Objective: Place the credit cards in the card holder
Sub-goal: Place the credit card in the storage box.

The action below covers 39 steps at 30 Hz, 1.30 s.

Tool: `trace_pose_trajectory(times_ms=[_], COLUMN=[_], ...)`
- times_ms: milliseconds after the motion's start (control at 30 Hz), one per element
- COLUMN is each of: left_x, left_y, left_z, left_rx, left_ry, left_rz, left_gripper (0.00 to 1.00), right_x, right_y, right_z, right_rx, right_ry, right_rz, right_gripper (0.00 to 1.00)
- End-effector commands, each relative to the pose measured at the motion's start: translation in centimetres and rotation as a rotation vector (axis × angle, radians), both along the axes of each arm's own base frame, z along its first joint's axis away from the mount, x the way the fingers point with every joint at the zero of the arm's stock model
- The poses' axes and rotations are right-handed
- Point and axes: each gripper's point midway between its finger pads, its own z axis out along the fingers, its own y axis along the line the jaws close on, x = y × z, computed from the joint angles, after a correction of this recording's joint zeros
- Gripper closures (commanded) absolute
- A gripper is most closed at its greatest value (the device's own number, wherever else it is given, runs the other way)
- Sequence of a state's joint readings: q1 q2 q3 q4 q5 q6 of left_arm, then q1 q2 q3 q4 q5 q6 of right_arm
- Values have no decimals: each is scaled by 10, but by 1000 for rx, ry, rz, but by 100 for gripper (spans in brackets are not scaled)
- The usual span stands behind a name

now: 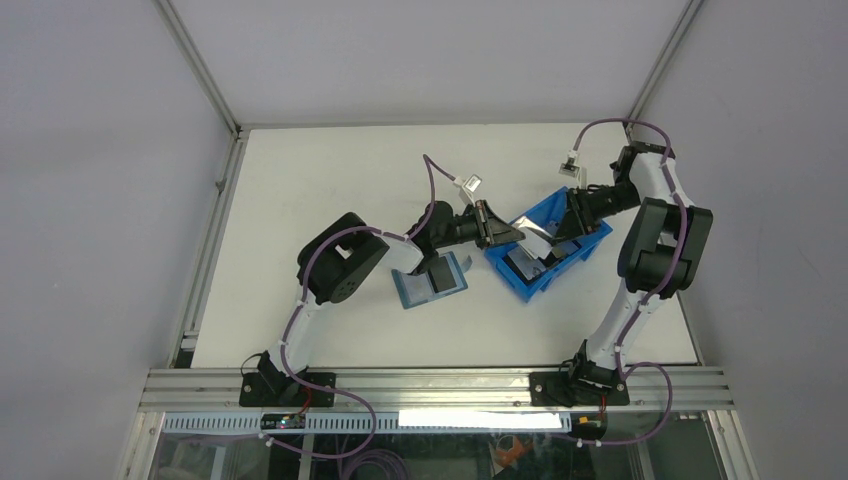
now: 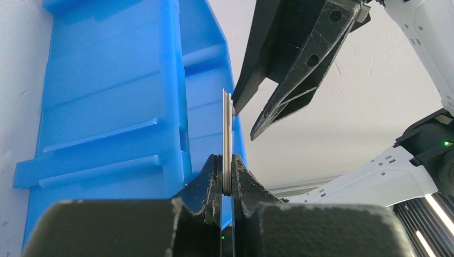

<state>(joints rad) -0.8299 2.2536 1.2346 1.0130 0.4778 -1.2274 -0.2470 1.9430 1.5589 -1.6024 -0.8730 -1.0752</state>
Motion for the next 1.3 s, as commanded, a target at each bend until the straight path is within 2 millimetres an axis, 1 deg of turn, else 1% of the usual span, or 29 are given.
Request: trace_pose_trajectory(times_ms=[0, 200, 367, 400, 500, 633, 833, 933, 1133, 1267], left_x=[2, 2, 3, 3, 4, 5, 6, 7, 13, 15], left_y=[0, -1, -2, -2, -3, -5, -7, -6, -1, 3], left_z=[38, 38, 34, 33, 31, 28, 25, 22, 15, 20], left_rx=[-89, -91, -79, -76, -67, -53, -26, 0, 85, 115], left_ry=[-90, -88, -76, -73, -68, -67, -66, -63, -48, -61], left_rz=[13, 13, 14, 14, 14, 8, 10, 21, 70, 95], left_gripper=[100, 100, 100, 100, 96, 86, 64, 57, 49, 45], right_x=[-4, -4, -4, -3, -2, 1, 1, -1, 1, 1], right_y=[6, 9, 9, 8, 5, 1, 1, 0, -9, -16], right_z=[16, 17, 18, 18, 15, 9, 9, 13, 26, 33], right_rx=[39, 65, 74, 73, 60, 44, 53, 65, 76, 63], right_ry=[-12, 14, 33, 35, 40, 42, 38, 33, -5, -37], right_rz=[-5, -11, -4, -4, -6, -6, 2, 3, -25, -44], right_gripper=[69, 79, 100, 100, 100, 100, 100, 100, 100, 100])
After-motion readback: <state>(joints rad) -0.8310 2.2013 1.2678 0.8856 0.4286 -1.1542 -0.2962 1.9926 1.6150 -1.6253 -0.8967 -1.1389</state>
